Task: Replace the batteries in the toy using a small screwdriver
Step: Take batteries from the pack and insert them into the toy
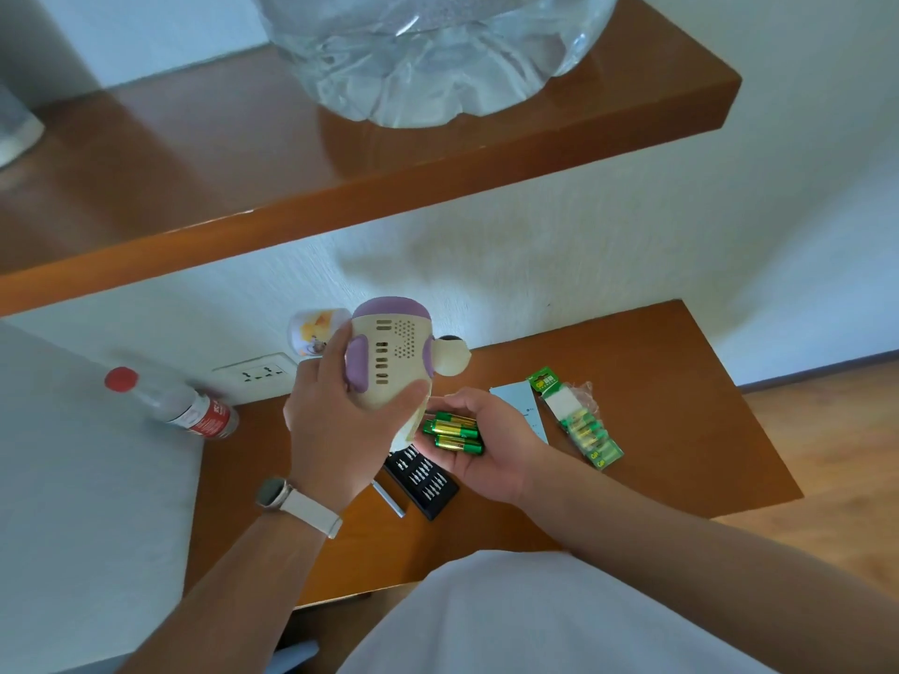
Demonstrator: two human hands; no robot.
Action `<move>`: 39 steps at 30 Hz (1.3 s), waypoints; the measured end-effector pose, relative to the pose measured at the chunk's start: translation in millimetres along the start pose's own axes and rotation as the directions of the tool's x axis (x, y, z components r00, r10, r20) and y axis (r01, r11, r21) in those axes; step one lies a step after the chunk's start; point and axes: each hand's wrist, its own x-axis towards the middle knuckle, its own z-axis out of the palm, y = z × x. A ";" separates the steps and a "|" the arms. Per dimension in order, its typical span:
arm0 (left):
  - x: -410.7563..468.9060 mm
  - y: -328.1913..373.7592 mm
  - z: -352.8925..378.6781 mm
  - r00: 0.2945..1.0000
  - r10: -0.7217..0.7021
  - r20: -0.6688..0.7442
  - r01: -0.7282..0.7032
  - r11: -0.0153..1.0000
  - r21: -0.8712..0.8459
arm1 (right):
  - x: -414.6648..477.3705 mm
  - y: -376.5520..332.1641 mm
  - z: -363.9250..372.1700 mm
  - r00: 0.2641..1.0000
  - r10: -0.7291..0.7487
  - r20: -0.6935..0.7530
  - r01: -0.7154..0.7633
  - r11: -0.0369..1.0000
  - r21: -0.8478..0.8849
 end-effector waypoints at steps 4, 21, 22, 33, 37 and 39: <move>-7.4 -22.4 -3.7 0.973 -0.187 0.138 0.232 0.823 -0.519 | 1.8 6.7 0.2 1.000 0.026 -0.010 -0.027 0.999 -0.029; -45.1 -198.7 -6.2 0.790 -0.456 0.409 0.541 0.205 -0.816 | 37.3 68.1 27.1 0.960 0.017 -0.279 -0.035 0.997 -0.062; -45.8 -206.9 -5.1 0.778 -0.472 0.414 0.547 0.185 -0.817 | 39.7 72.0 28.7 0.955 0.004 -0.296 -0.024 0.998 -0.063; -48.1 -256.3 10.2 0.779 -0.417 0.468 0.584 0.212 -0.784 | 51.0 103.6 39.9 0.897 0.004 -0.442 -0.122 0.963 -0.239; -46.3 -264.4 10.0 0.782 -0.389 0.486 0.589 0.208 -0.781 | 57.0 110.2 37.5 0.885 -0.036 -0.465 -0.114 0.950 -0.290; -47.3 -270.2 10.6 0.783 -0.383 0.490 0.590 0.203 -0.782 | 59.0 113.2 37.7 0.883 -0.062 -0.466 -0.103 0.942 -0.320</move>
